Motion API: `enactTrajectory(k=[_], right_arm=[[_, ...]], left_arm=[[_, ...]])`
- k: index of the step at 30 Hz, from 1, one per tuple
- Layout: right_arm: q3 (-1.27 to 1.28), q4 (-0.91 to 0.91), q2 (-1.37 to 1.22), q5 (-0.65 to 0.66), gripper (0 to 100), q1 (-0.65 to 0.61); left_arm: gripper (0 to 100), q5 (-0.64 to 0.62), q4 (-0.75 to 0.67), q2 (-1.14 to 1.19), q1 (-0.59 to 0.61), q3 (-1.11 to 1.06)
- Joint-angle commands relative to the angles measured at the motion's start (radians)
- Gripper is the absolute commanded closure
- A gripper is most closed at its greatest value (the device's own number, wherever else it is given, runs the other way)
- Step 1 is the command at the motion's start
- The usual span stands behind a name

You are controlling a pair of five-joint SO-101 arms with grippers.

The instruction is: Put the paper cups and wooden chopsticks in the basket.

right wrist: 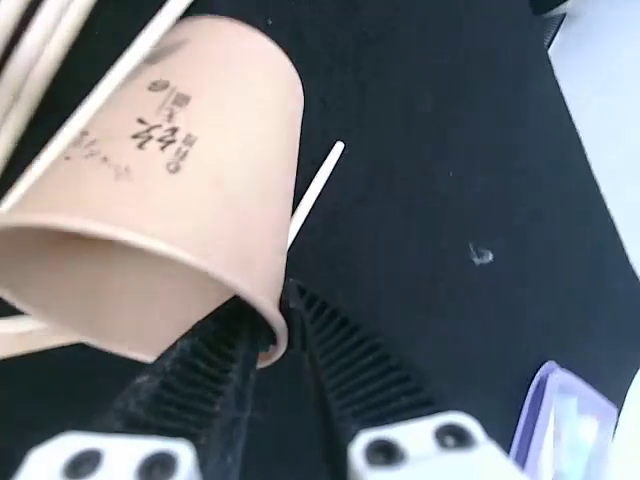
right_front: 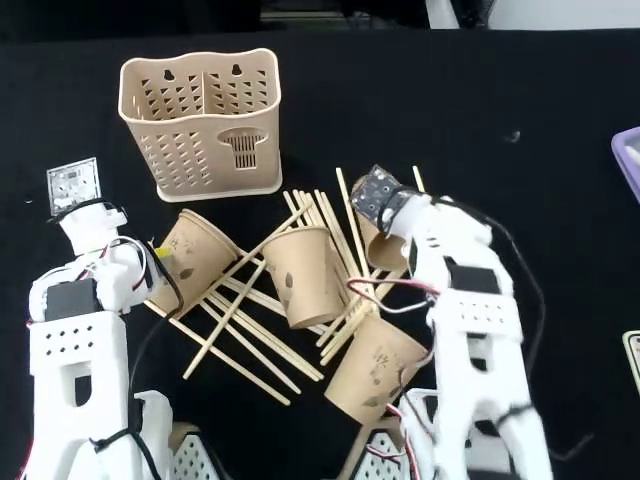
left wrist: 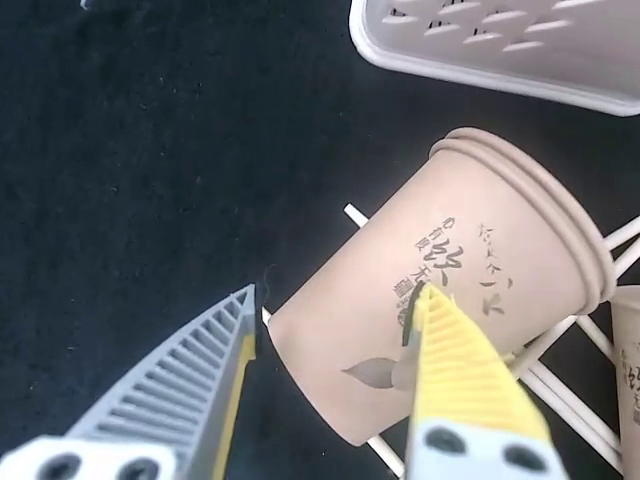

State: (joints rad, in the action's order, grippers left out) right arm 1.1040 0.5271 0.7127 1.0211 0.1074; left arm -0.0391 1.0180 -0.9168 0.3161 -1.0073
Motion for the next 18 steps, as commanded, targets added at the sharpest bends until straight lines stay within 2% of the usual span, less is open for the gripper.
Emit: enactTrajectory(k=[1,5,8,13,18], right_arm=[[-0.107,0.221,0.188,-0.083,98.8,0.014],[-0.277,0.433,0.331,-0.195,98.8,0.011],[-0.45,0.575,0.337,-0.298,98.8,-0.031],[-0.734,0.732,0.193,-0.514,98.8,-0.133],[-1.0,0.761,-0.01,-0.692,98.8,-0.201]], left_arm=[[75,-0.003,-0.015,-0.025,0.01,0.005],[75,-0.008,-0.021,-0.025,0.01,0.002],[75,-0.009,-0.021,-0.025,0.01,0.002],[75,-0.009,-0.02,-0.025,0.01,0.001],[75,-0.009,-0.026,-0.025,0.071,0.001]])
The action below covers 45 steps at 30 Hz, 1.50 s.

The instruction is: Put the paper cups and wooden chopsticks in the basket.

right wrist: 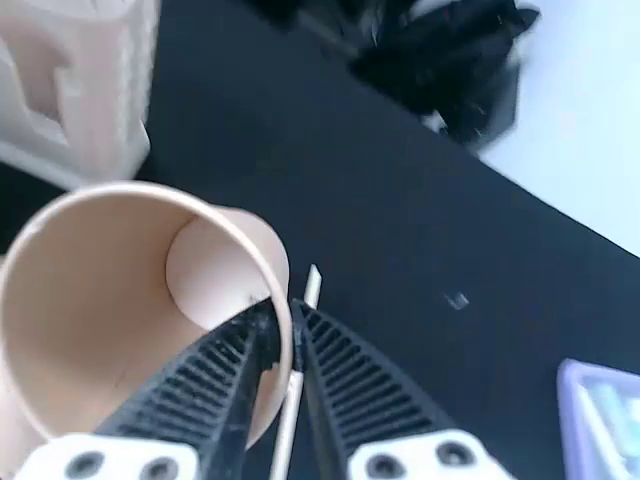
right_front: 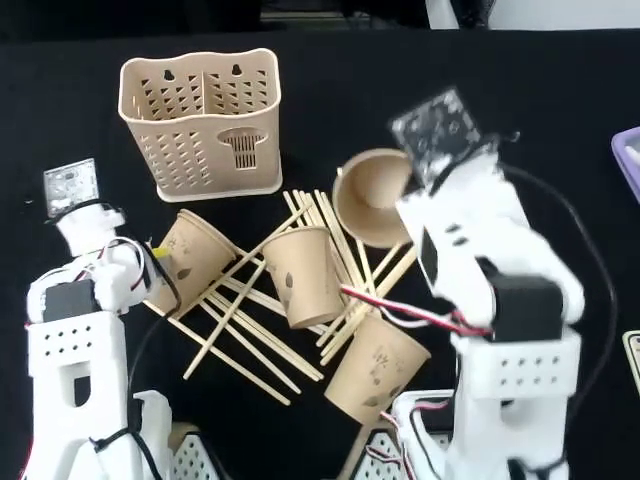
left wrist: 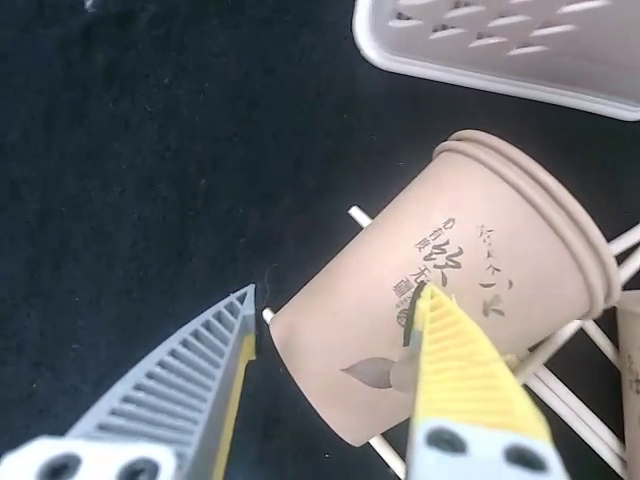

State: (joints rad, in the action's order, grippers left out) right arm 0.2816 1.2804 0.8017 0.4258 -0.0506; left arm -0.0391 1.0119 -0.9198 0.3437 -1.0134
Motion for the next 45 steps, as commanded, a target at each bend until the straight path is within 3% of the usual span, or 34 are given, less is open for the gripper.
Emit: enactTrajectory(k=[1,6,16,24,43,45], right_arm=[[-0.22,0.003,-0.14,-0.137,98.8,-0.061],[-0.4,-0.051,-0.323,-0.322,98.8,-0.147],[-0.791,-0.046,-0.607,-0.433,98.8,-0.276],[-0.94,-0.054,-0.782,-0.43,98.8,-0.325],[-1.116,-0.04,-1.082,-0.427,98.5,-0.325],[-1.115,-0.021,-1.084,-0.428,94.4,-0.325]], left_arm=[[75,-0.011,-0.032,-0.021,0.065,0.007],[75,-0.049,-0.078,-0.015,0.145,-0.007],[75,-0.112,-0.201,-0.021,0.156,-0.096],[75,-0.112,-0.318,-0.021,0.148,-0.18],[75,-0.112,-0.311,-0.021,0.147,-0.182],[75,-0.11,-0.311,-0.021,0.147,-0.182]])
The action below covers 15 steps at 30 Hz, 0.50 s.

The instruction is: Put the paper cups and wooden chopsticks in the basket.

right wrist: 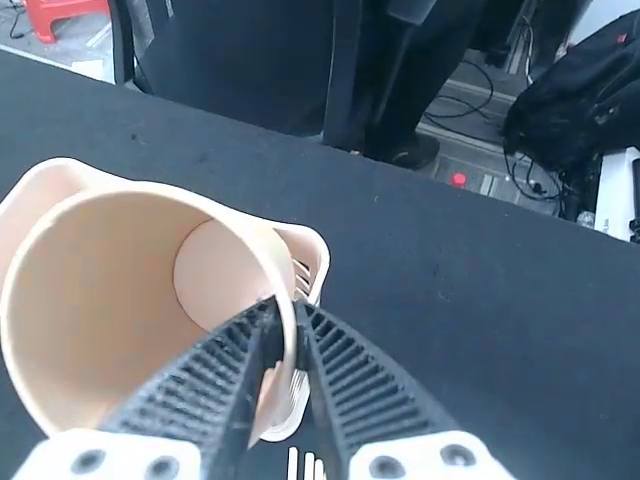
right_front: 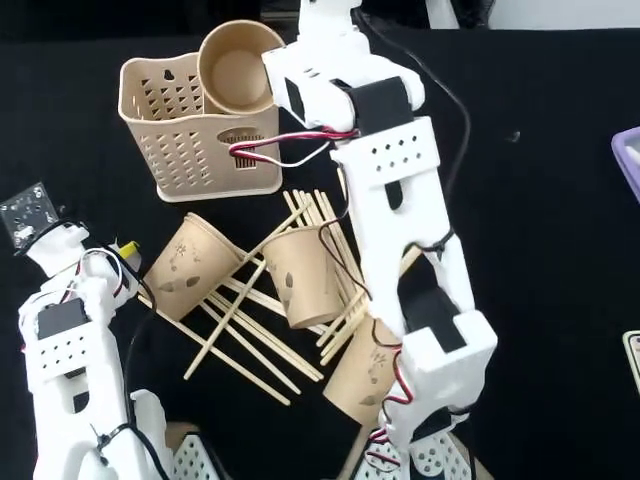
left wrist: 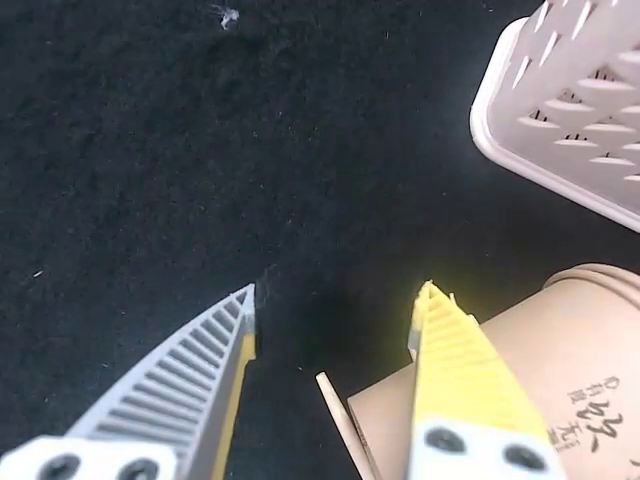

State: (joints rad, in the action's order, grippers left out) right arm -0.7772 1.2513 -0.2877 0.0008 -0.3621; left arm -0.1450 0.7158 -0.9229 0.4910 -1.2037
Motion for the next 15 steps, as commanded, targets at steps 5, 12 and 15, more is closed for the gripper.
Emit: enactTrajectory(k=[5,12,15], right_arm=[[-0.084,0.043,0.008,-0.003,72.5,-0.014],[-0.269,0.175,0.008,-0.003,74.7,-0.006],[-0.364,0.316,0.007,-0.002,77.9,-0.006]], left_arm=[[75,0.0,-0.015,-0.018,-0.025,0.007],[75,0.002,-0.015,-0.018,-0.025,0.007],[75,0.002,-0.015,-0.018,-0.025,0.007]])
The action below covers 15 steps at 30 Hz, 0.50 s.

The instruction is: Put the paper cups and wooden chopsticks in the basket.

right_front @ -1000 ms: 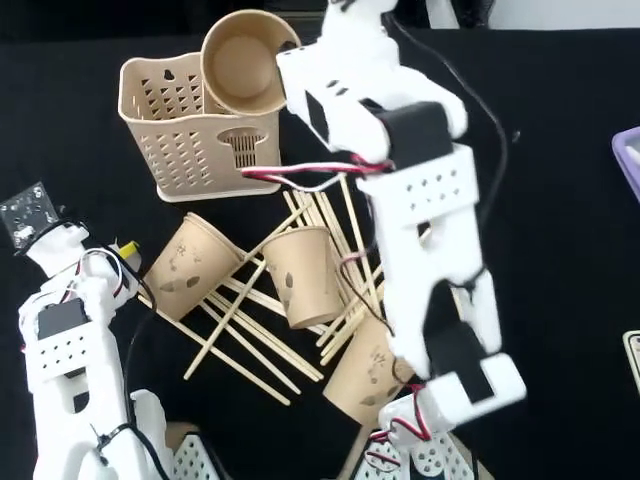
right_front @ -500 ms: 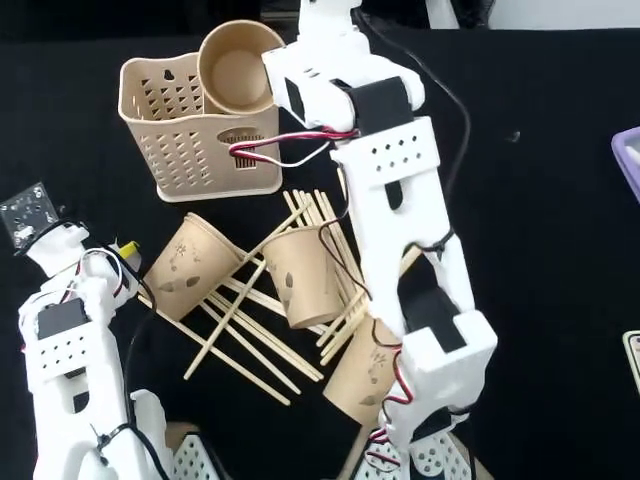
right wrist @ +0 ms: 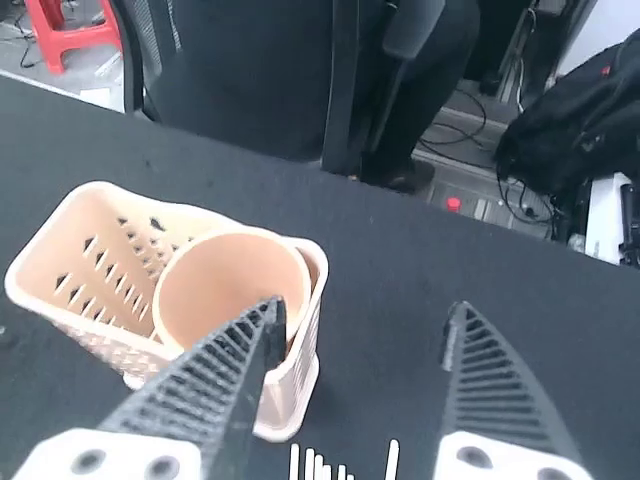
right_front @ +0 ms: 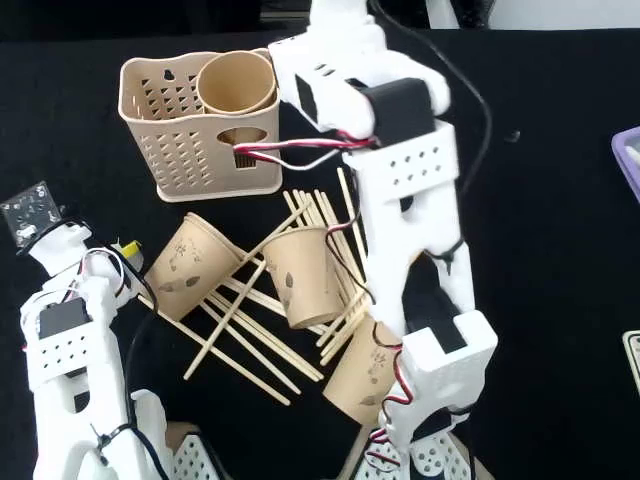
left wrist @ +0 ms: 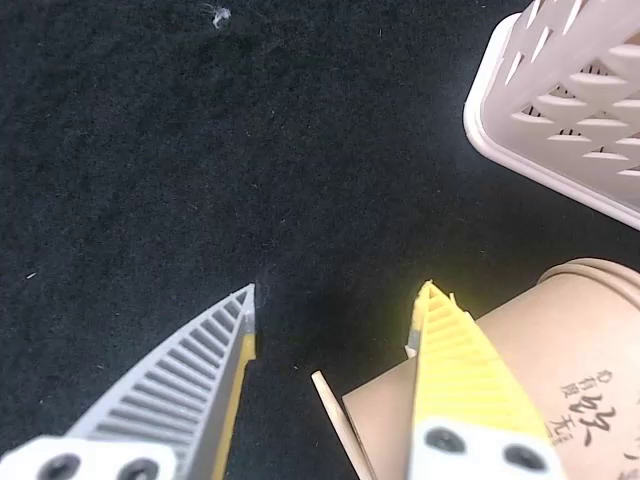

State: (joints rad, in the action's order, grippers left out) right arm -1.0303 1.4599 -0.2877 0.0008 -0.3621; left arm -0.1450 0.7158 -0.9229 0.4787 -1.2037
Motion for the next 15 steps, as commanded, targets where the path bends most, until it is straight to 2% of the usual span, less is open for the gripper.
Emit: enactTrajectory(k=[1,6,10,15], right_arm=[[-0.139,0.152,0.004,0.009,78.7,-0.006],[-0.17,0.304,0.007,0.115,80.1,-0.006],[-0.124,0.308,0.053,0.123,80.1,0.026],[0.189,0.308,0.274,0.152,80.1,0.04]], left_arm=[[75,0.002,-0.015,-0.018,-0.013,0.007],[75,0.002,-0.015,-0.018,-0.012,0.007],[75,0.002,-0.015,-0.018,-0.01,0.007],[75,0.002,-0.015,-0.018,-0.007,0.007]])
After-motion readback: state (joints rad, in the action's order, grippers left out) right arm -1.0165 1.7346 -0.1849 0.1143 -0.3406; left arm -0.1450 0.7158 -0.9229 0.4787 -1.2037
